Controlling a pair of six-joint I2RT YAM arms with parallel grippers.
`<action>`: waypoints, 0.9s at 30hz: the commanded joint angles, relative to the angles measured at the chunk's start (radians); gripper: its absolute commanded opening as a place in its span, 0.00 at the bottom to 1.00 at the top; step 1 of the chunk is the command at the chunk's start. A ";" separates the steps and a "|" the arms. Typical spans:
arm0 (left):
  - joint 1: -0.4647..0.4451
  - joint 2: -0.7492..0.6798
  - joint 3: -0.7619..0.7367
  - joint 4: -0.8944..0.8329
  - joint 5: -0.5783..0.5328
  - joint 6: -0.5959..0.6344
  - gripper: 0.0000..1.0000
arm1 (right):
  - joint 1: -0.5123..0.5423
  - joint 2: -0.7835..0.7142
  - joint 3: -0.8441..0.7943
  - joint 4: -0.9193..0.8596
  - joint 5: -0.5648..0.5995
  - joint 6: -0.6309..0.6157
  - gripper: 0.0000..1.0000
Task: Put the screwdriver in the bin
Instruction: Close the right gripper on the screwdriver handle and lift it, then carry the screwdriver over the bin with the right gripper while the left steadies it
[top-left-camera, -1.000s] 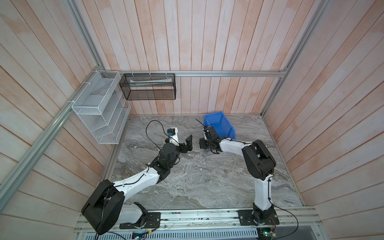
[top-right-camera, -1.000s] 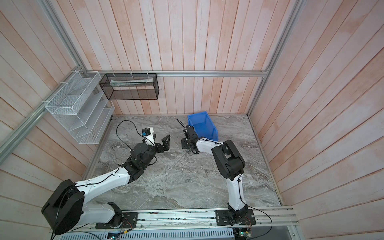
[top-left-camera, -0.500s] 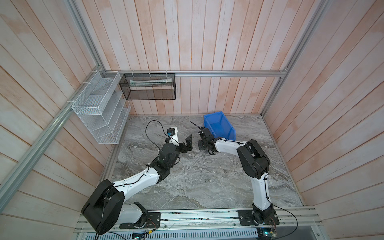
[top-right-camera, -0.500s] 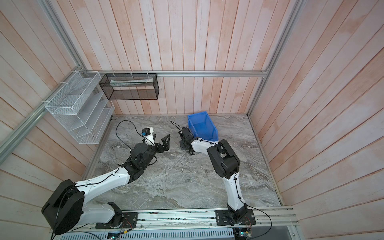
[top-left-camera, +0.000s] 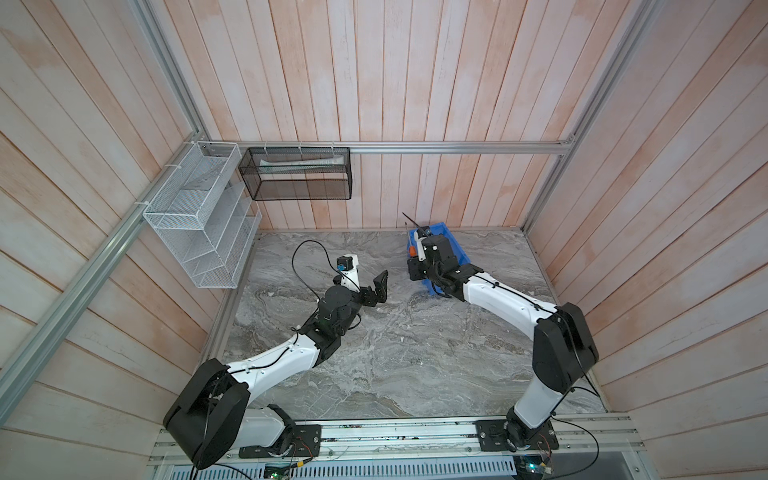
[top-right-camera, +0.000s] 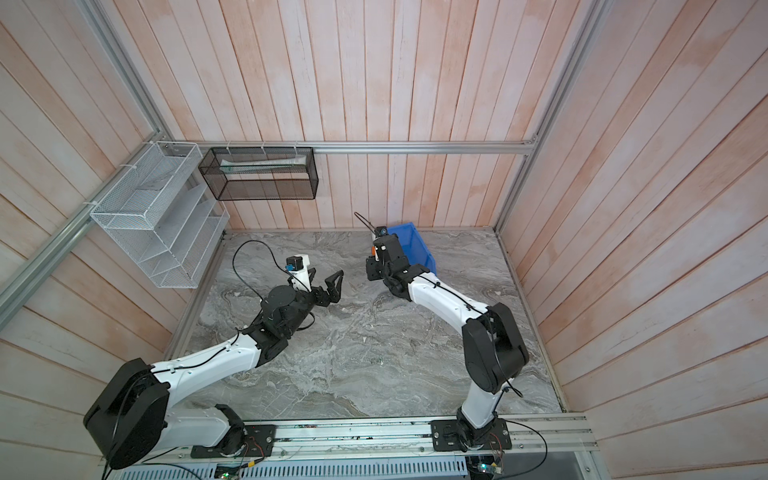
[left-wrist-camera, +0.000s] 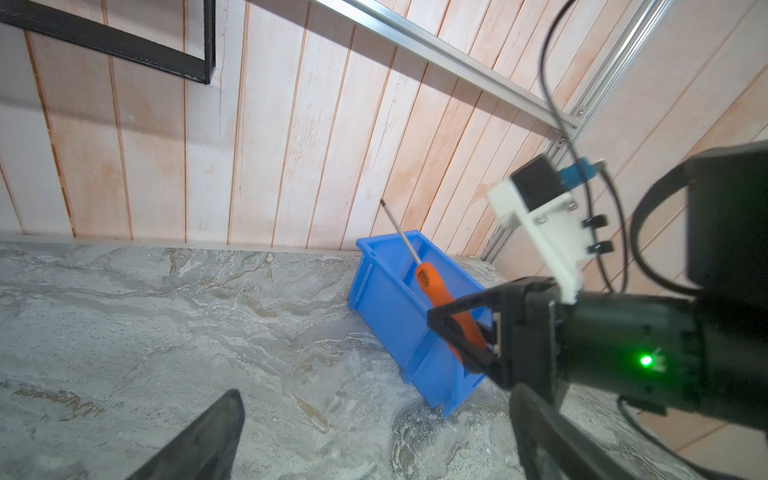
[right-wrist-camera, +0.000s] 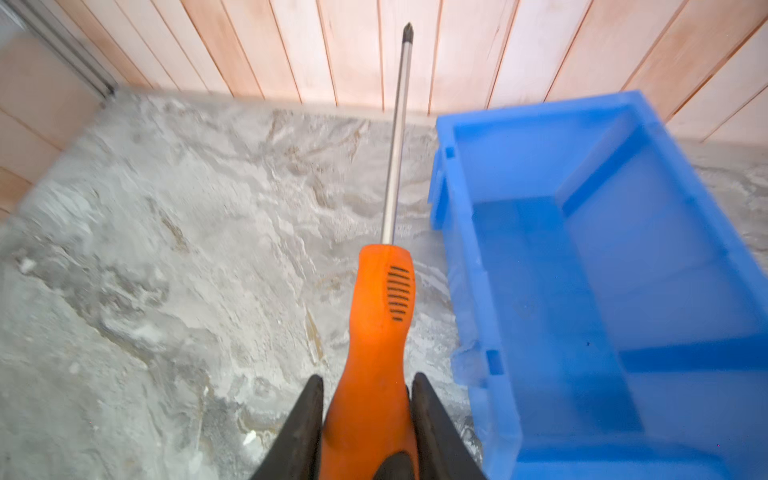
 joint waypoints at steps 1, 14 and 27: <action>0.003 0.065 0.110 -0.071 0.071 0.051 1.00 | -0.089 -0.042 -0.083 0.029 -0.108 0.074 0.09; -0.125 0.340 0.493 -0.337 0.179 0.332 1.00 | -0.306 0.001 -0.142 0.104 -0.384 0.143 0.09; -0.157 0.293 0.422 -0.273 0.087 0.347 1.00 | -0.310 0.151 -0.102 0.214 -0.381 0.272 0.10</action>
